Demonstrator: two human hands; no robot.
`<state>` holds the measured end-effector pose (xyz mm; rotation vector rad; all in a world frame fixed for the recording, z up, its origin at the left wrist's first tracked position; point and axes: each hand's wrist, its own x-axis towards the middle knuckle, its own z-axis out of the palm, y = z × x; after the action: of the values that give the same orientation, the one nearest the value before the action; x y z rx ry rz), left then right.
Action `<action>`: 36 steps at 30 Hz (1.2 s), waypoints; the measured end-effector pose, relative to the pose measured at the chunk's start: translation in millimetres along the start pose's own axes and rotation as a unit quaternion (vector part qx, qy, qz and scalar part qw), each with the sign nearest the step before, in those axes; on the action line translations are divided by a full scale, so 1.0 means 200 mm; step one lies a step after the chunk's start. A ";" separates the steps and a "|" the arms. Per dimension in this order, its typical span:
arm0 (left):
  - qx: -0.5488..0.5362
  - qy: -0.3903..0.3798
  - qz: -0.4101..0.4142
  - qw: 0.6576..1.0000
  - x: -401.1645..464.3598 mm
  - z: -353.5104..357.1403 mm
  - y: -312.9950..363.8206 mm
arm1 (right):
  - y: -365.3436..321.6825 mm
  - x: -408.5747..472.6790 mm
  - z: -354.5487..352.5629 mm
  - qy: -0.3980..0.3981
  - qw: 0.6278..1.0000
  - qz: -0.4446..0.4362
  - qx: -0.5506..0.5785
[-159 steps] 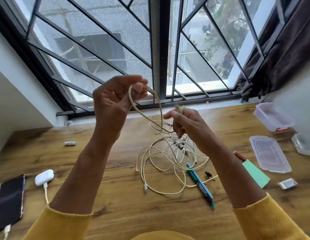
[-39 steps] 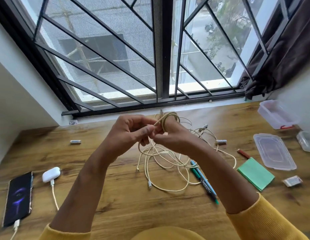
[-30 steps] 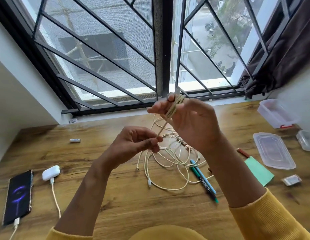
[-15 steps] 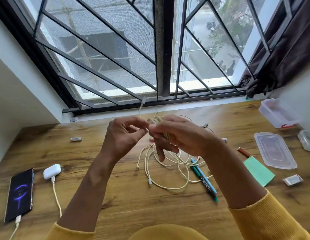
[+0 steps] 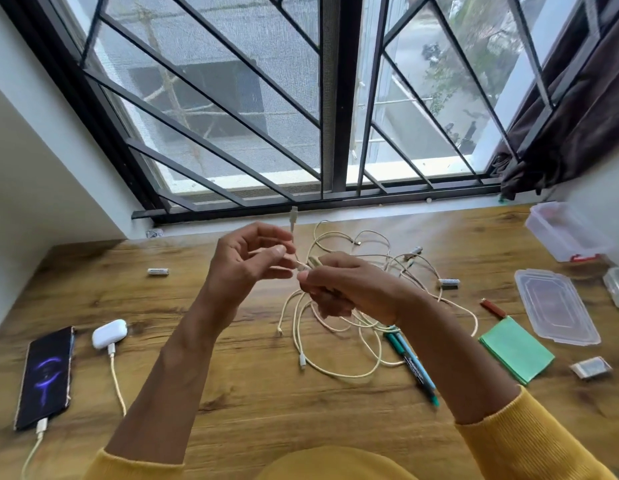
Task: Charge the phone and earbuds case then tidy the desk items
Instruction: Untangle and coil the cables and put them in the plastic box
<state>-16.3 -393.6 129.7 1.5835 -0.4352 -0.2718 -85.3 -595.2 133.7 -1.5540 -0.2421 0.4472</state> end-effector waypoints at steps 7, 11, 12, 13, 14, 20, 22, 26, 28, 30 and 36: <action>0.096 -0.098 -0.259 0.956 -0.05 0.03 -0.02 | -0.01 0.00 -0.01 0.017 0.996 -0.037 0.075; -0.003 -0.156 -0.283 0.946 -0.05 0.06 -0.04 | -0.04 0.01 0.02 -0.001 0.997 -0.036 0.074; -0.057 -0.145 -0.277 0.948 -0.05 0.06 -0.04 | -0.04 0.01 0.02 -0.014 0.997 -0.028 0.076; -0.105 -0.127 -0.269 0.949 -0.04 0.06 -0.04 | -0.04 0.02 0.03 -0.028 0.996 -0.019 0.082; -0.143 -0.105 -0.260 0.949 -0.03 0.05 -0.04 | -0.03 0.02 0.03 -0.044 0.995 -0.012 0.085; -0.172 -0.032 -0.161 0.971 0.05 -0.01 0.00 | -0.02 0.04 0.03 -0.077 0.995 0.018 0.063; -0.155 -0.023 -0.115 0.981 0.05 -0.01 0.03 | -0.01 0.03 0.03 -0.064 0.995 0.020 0.075; -0.097 -0.039 -0.034 0.994 0.03 0.01 0.07 | 0.02 0.04 0.01 -0.030 0.995 0.022 0.092; -0.044 -0.060 0.007 0.997 0.03 0.03 0.08 | 0.03 0.04 0.01 -0.022 0.995 0.022 0.091; 0.002 -0.066 0.037 0.997 0.02 0.04 0.09 | 0.03 0.04 0.01 -0.013 0.995 0.027 0.093; 0.066 -0.109 0.087 0.988 0.02 0.06 0.08 | -0.02 0.01 0.02 -0.043 0.995 -0.006 0.092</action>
<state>-20.7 -406.8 144.2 1.6396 -0.7715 -0.2879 -84.4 -591.4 136.7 -1.3545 -0.2686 0.5133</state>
